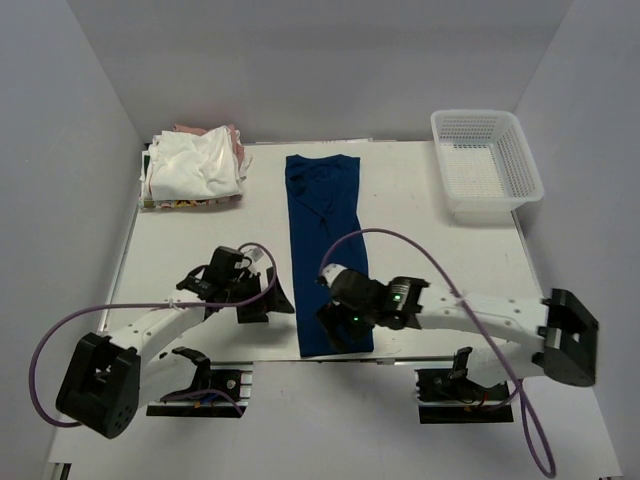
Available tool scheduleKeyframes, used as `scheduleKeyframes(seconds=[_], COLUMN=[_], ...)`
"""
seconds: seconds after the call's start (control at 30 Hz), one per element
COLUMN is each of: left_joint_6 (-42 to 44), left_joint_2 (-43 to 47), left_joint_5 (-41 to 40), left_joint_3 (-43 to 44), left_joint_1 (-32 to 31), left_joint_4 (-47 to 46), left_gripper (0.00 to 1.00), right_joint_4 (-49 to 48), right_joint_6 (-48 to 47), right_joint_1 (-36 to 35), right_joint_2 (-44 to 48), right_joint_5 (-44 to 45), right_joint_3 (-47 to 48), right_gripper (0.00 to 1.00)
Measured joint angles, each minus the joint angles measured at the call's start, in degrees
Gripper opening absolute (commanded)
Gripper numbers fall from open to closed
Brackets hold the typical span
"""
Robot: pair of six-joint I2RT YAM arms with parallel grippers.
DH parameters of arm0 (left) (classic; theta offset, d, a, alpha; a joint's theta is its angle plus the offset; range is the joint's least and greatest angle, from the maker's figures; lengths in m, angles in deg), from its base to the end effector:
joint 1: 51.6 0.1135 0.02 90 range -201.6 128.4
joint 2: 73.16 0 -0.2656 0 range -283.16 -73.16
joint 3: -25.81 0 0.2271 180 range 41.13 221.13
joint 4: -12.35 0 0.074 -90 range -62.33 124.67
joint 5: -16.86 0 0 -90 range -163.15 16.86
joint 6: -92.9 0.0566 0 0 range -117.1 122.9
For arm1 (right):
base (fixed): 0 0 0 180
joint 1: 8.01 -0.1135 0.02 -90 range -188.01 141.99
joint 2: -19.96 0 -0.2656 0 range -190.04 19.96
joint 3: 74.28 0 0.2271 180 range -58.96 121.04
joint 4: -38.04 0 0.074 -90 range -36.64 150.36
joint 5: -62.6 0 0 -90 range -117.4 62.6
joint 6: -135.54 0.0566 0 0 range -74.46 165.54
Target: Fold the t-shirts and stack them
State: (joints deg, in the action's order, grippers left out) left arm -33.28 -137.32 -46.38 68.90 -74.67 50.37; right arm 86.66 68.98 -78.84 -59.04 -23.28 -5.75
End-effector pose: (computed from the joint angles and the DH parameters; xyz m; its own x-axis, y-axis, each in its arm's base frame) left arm 0.1557 -0.0940 0.1640 -0.9693 -0.1601 -0.1866 -0.0118 0.7884 -0.6151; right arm 0.0891 0.2439 0.2210 -0.6284 -0.5994 -0.4958 -0.7412 0.6548 0.1478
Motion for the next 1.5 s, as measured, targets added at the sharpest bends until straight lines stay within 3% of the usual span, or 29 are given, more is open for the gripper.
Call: scheduleKeyframes(seconds=[0.13,0.33,0.43,0.5,0.7,0.93,1.0,1.03,1.07,1.13,1.4,1.47,1.5], left_joint_6=[-2.01,-5.99,-8.09,-8.96,-11.74,-15.17,-15.82,-16.09,-16.48,-17.14,-19.91,-20.63,-20.92], left_joint_2=[3.17,0.09,-4.42,-8.76,-16.52,-18.97,-19.8,-20.28,-20.59,-21.05,-18.05,-17.33,-17.07], left_joint_5=[3.93,5.95,6.99,6.82,5.33,3.74,3.89,3.87,3.61,3.52,0.68,0.11,-0.11], left_joint_3=[-3.74,-5.25,-3.76,-1.4,2.54,2.99,3.13,3.15,3.17,3.15,1.18,0.63,0.42], left_joint_1=[-3.28,-11.06,-15.5,-18.86,-25.38,-26.99,-27.3,-27.54,-27.69,-27.93,-29.27,-29.44,-29.57], left_joint_4=[0.35,-0.98,-2.23,-2.82,-3.43,-5.07,-5.95,-6.47,-6.67,-7.15,-8.2,-8.59,-8.81], left_gripper=[1.0,0.96,0.89,0.79,0.53,0.42,0.33,0.17,0.09,0.0,0.0,0.0,0.0], right_joint_4=[-0.39,1.29,-0.28,-1.86,-8.33,-12.7,-14.12,-14.58,-15.17,-15.1,-7.45,-5.11,-3.85], right_joint_6=[4.72,12.28,13.55,13.84,15.61,16.7,16.74,16.85,16.92,17.77,23.47,25.86,27.08], right_joint_1=[2.03,4.83,6.47,7.23,9.29,11.28,11.54,11.61,11.67,11.89,12.66,12.74,12.87], right_joint_2=[11.39,22.8,22.64,20.41,13.97,12.55,11.61,10.99,10.49,10.4,23.32,27.76,30.27], right_joint_5=[1.31,4.81,5.62,5.51,3.74,-0.85,-2.84,-3.78,-4.46,-4.98,-5.42,-5.57,-5.73], right_joint_3=[-6.82,-17.25,-19.19,-19.39,-21.18,-24.59,-24.61,-24.61,-24.63,-24.83,-30.71,-32.06,-32.46], right_gripper=[0.9,0.78,0.74,0.72,0.52,0.39,0.25,0.18,0.0,0.0,0.0,0.12,0.25])
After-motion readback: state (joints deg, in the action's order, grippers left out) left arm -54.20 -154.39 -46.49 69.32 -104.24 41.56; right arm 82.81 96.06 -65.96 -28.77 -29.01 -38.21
